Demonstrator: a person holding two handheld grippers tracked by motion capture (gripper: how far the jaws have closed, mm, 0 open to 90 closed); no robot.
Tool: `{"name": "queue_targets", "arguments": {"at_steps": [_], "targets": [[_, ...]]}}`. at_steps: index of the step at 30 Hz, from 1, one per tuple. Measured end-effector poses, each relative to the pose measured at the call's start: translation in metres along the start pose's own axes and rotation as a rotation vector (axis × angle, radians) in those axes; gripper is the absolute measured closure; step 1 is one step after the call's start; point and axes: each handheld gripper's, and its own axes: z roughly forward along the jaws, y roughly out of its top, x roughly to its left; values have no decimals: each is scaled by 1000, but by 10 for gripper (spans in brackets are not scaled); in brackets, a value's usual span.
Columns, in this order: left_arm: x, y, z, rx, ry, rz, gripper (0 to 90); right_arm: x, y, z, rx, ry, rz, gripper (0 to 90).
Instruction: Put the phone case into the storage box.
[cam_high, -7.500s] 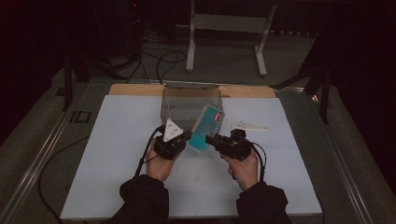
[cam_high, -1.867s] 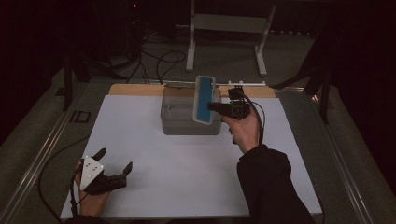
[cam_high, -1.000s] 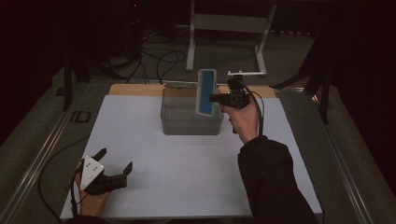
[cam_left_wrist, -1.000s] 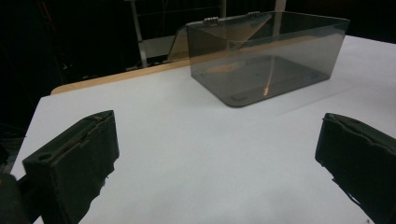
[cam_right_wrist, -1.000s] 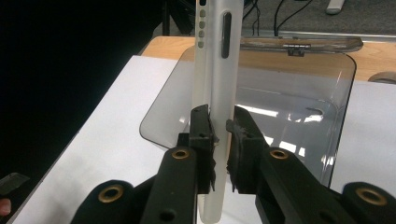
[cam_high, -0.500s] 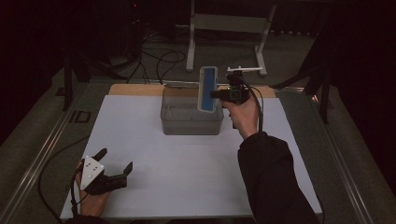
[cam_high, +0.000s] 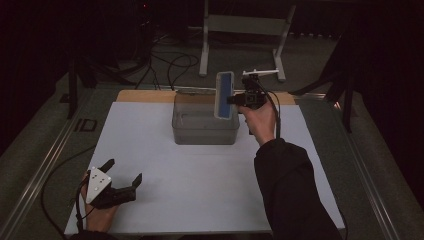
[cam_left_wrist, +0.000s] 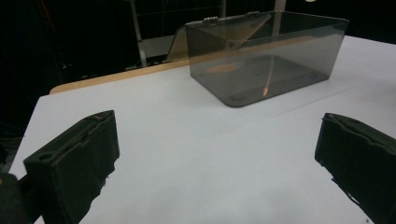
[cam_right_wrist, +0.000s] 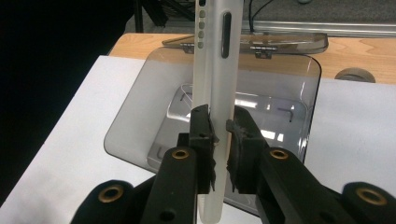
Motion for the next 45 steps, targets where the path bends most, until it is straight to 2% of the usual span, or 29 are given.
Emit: {"name": "queue_targets", "arguments": {"at_steps": [13,22,45], "targets": [[0,0,0,-4,-1,-5,6,-3,1,14,11,-28,7,816],[-1,0,-1,-5,-2,-8,8,-10,1,23,28,-39,31,816],[-1,1,-1,-6,-4,-9,9,-15,-7,48,92,-123,33,816]]}}
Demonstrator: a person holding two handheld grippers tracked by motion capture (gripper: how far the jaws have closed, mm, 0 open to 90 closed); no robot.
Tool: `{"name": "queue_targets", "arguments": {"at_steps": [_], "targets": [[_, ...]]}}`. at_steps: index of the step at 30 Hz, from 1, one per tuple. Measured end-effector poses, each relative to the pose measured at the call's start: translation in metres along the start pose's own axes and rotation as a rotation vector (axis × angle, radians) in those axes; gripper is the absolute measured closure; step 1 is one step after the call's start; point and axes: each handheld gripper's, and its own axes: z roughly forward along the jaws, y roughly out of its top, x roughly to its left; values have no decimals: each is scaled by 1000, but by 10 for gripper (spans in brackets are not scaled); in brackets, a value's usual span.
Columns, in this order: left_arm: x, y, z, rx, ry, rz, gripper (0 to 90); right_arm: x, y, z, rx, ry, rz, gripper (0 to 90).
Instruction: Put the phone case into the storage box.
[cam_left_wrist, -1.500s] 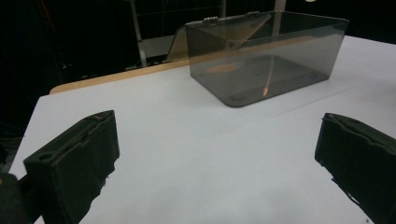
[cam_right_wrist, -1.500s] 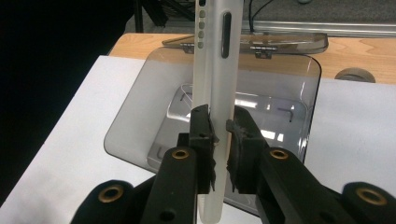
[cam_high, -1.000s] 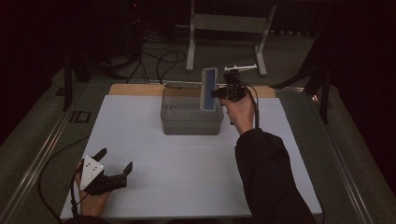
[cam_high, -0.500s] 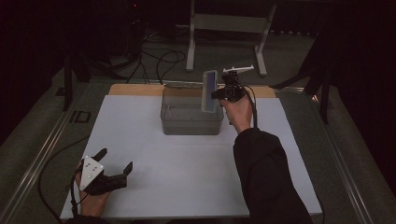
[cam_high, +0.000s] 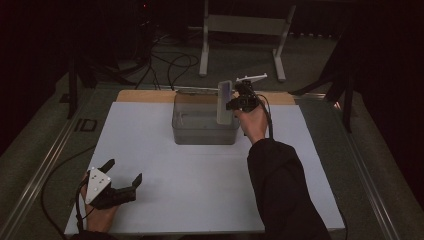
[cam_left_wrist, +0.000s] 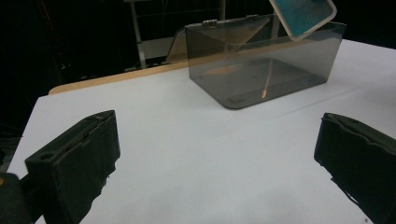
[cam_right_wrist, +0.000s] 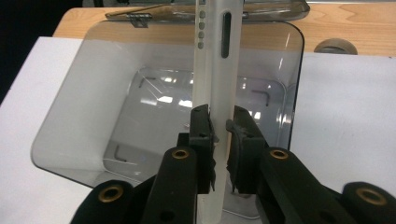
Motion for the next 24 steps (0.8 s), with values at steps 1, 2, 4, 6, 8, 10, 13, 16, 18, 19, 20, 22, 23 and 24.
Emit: {"name": "queue_targets", "arguments": {"at_steps": [1,2,4,6,8,10,13,16,18,19,20,22,23,24], "targets": [[0,0,0,0,0,0,9,0,-1,1,1,-1,1,816],[0,0,0,0,0,0,9,-1,-1,2,7,-7,0,816],[0,0,0,-1,0,0,9,-1,-2,4,10,-9,-1,816],[0,0,0,0,0,-1,9,-1,-2,5,11,-11,2,816],[0,0,0,-3,0,-2,9,-2,-4,8,21,-17,4,816],[0,0,0,-2,1,-2,9,-2,-4,10,24,-20,7,815],[0,0,0,-1,0,-1,9,-2,-5,13,32,-24,6,816],[0,0,0,-2,0,-2,9,-2,-6,15,40,-29,8,816],[0,0,0,-1,0,-2,10,-2,-6,17,44,-31,7,815],[0,0,0,-2,-1,-3,9,-2,-6,18,42,-34,5,815],[0,0,0,-2,0,-2,9,-1,-6,18,45,-41,6,815],[0,0,0,-1,0,-2,10,-2,-6,20,51,-45,6,815],[0,0,0,-2,0,-2,9,-2,-6,20,52,-47,6,815],[0,0,0,-2,0,-2,9,-2,-6,21,55,-52,7,815]]}}
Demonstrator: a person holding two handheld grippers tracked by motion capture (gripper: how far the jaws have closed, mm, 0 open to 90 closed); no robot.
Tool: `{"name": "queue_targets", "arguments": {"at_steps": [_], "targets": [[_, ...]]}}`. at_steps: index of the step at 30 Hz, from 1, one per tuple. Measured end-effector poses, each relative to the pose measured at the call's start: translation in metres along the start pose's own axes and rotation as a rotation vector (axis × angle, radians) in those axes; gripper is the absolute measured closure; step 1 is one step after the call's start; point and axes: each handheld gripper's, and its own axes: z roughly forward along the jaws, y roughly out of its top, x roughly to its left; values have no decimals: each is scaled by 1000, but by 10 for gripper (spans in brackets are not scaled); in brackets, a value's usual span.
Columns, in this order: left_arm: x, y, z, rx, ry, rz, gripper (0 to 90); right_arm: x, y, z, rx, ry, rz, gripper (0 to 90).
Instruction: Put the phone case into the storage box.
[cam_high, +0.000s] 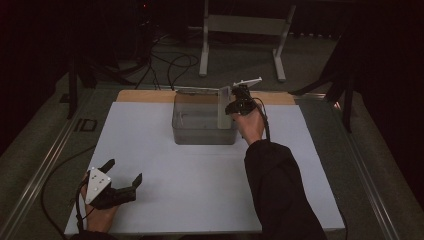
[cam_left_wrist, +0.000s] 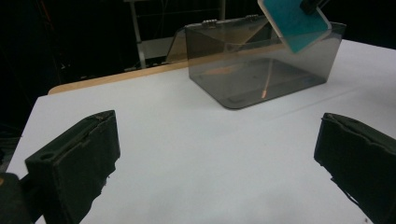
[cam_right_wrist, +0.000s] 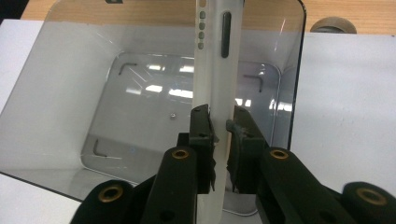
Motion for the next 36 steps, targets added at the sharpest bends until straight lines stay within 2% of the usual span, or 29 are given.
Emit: {"name": "queue_targets", "arguments": {"at_steps": [10,16,36], "targets": [[0,0,-1,-3,0,-2,10,6,-3,12,34,-30,-8,815],[0,0,0,-4,-1,-2,9,4,-4,17,64,-69,-6,815],[-1,0,0,-2,-2,1,9,-2,-8,25,104,-86,0,814]]}}
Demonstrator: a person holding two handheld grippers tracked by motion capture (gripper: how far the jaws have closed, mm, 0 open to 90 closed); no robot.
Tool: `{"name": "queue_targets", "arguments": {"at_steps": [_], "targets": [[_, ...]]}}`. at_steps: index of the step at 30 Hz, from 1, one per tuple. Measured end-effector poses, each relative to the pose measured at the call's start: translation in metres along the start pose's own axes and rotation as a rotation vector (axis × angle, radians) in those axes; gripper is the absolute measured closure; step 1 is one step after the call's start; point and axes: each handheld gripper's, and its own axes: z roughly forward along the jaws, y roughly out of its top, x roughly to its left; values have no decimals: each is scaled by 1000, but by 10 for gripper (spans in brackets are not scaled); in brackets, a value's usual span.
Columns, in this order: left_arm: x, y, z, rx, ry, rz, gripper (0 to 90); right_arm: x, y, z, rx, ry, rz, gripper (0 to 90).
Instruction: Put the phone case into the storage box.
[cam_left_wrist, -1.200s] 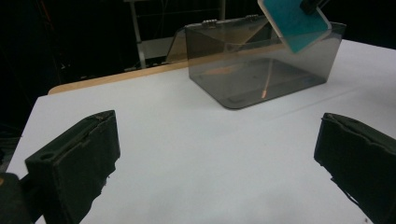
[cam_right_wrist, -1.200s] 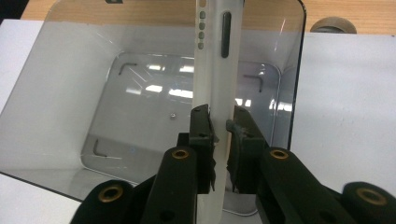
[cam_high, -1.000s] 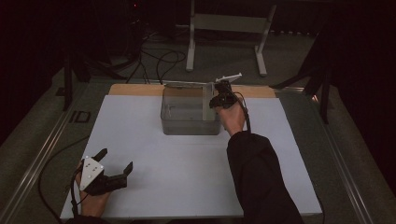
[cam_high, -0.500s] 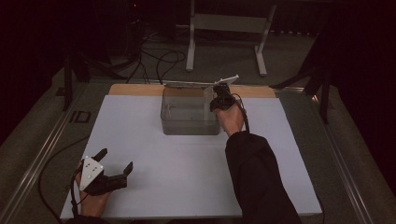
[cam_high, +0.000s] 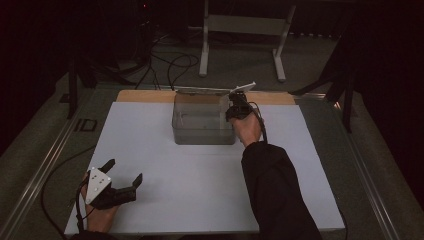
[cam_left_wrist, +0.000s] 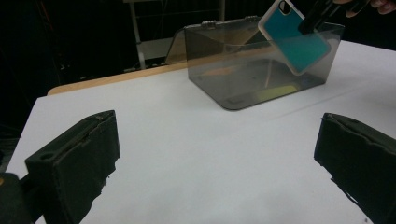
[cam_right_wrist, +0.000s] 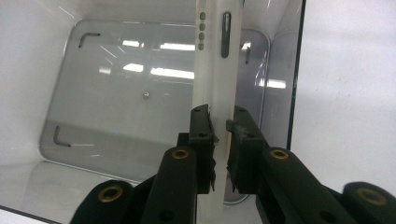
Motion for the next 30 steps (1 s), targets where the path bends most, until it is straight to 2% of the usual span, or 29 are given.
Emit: {"name": "queue_targets", "arguments": {"at_steps": [6,18,30], "targets": [[0,0,0,0,-1,0,10,0,-1,2,14,-22,-11,814],[-1,0,1,0,-4,0,10,-3,-2,4,29,-40,12,814],[-1,0,1,2,-4,-1,10,-2,5,0,65,-50,33,814]]}}
